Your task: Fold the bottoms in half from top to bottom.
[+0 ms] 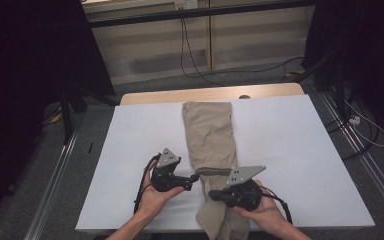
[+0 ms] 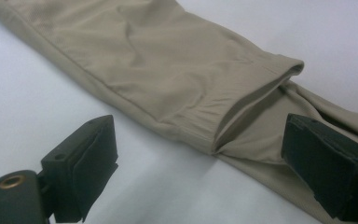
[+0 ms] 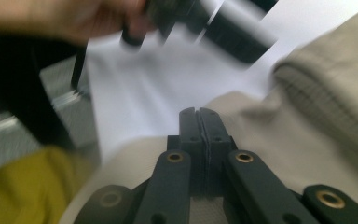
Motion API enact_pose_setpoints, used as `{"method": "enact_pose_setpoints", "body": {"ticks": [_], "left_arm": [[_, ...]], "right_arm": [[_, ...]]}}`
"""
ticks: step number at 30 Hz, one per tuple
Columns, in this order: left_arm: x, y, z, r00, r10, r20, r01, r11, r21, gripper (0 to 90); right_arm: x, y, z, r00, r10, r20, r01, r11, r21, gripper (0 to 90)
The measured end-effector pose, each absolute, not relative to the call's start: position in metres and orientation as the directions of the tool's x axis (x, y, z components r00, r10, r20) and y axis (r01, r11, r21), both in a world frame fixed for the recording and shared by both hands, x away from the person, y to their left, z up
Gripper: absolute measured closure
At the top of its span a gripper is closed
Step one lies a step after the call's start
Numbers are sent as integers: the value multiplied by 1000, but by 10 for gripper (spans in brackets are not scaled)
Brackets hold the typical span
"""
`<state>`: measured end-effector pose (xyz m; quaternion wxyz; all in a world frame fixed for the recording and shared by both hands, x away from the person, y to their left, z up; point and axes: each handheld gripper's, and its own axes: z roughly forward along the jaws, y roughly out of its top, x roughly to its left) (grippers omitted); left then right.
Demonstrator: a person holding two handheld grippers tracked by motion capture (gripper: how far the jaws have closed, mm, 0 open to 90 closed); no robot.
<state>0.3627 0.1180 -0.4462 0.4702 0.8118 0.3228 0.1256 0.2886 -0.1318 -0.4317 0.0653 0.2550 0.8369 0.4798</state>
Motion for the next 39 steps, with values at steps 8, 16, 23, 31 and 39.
{"method": "enact_pose_setpoints", "body": {"ticks": [8, 16, 23, 31, 39], "left_arm": [[366, 132, -445, 711, 685, -160, 465, -288, 837, 125], [354, 126, -442, 743, 657, -129, 449, -346, 823, 195], [316, 117, -435, 825, 547, -143, 423, -429, 798, 439], [277, 87, -450, 924, 360, -133, 334, -585, 739, 617], [263, 68, -460, 954, 301, -8, 219, -675, 705, 628]], "right_arm": [[349, -144, -414, -754, 622, 214, 442, 238, 865, 899], [401, -148, -453, -620, 744, 247, 573, 214, 791, 879], [389, -159, -451, -599, 780, 180, 571, 258, 779, 472], [325, -196, -441, -591, 785, 188, 581, 252, 774, 392], [252, -191, -460, -678, 724, 129, 581, 419, 698, 547]]}}
